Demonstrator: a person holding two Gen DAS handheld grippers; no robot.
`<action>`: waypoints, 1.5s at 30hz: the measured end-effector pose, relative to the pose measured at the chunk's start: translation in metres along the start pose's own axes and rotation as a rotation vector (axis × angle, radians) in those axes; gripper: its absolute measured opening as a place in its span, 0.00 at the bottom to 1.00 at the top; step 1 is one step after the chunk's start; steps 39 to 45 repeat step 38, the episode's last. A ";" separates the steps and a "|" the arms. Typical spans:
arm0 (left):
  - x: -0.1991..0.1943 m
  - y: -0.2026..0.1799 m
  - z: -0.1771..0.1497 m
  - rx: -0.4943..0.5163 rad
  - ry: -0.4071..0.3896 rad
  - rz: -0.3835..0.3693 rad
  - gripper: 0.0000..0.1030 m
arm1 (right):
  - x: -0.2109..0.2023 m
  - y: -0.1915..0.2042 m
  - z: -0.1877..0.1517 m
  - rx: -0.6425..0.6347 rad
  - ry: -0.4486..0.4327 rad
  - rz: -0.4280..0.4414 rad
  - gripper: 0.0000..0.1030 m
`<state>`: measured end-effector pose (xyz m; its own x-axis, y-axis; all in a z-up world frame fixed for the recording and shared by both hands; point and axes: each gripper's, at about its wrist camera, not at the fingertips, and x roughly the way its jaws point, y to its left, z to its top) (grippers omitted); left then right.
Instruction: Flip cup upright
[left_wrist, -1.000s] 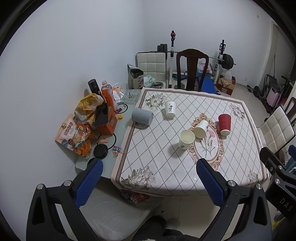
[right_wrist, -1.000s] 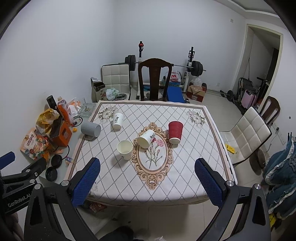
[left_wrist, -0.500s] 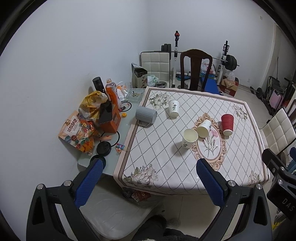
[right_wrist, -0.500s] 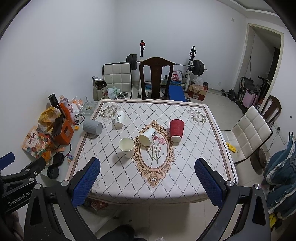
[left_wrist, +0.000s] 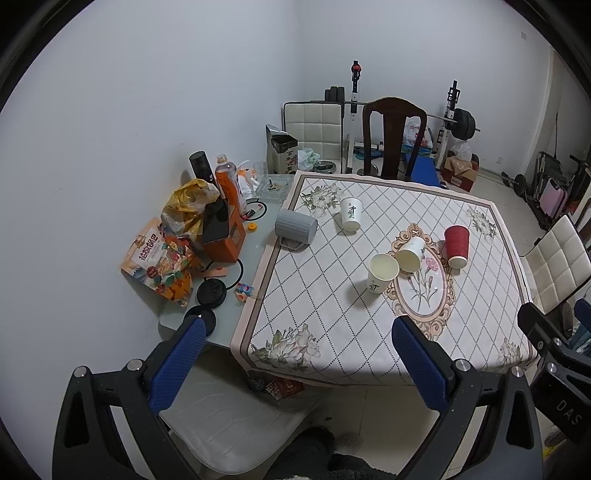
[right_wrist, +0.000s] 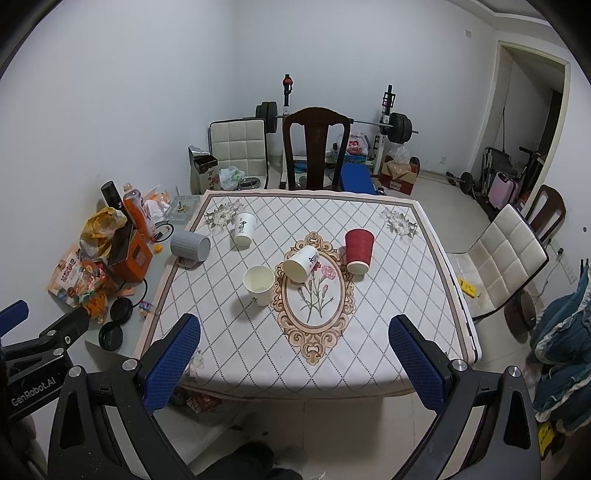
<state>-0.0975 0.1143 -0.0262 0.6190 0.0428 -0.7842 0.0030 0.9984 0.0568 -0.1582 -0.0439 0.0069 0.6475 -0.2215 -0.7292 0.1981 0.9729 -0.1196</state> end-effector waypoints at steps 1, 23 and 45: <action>0.000 0.000 0.000 0.000 0.001 -0.001 1.00 | 0.001 0.000 0.000 0.002 0.001 0.000 1.00; -0.001 0.001 -0.001 0.001 0.001 -0.003 1.00 | 0.000 -0.001 -0.002 0.002 0.001 0.003 1.00; -0.001 0.001 -0.001 0.003 0.002 -0.005 1.00 | 0.003 0.004 0.000 0.005 0.003 0.005 1.00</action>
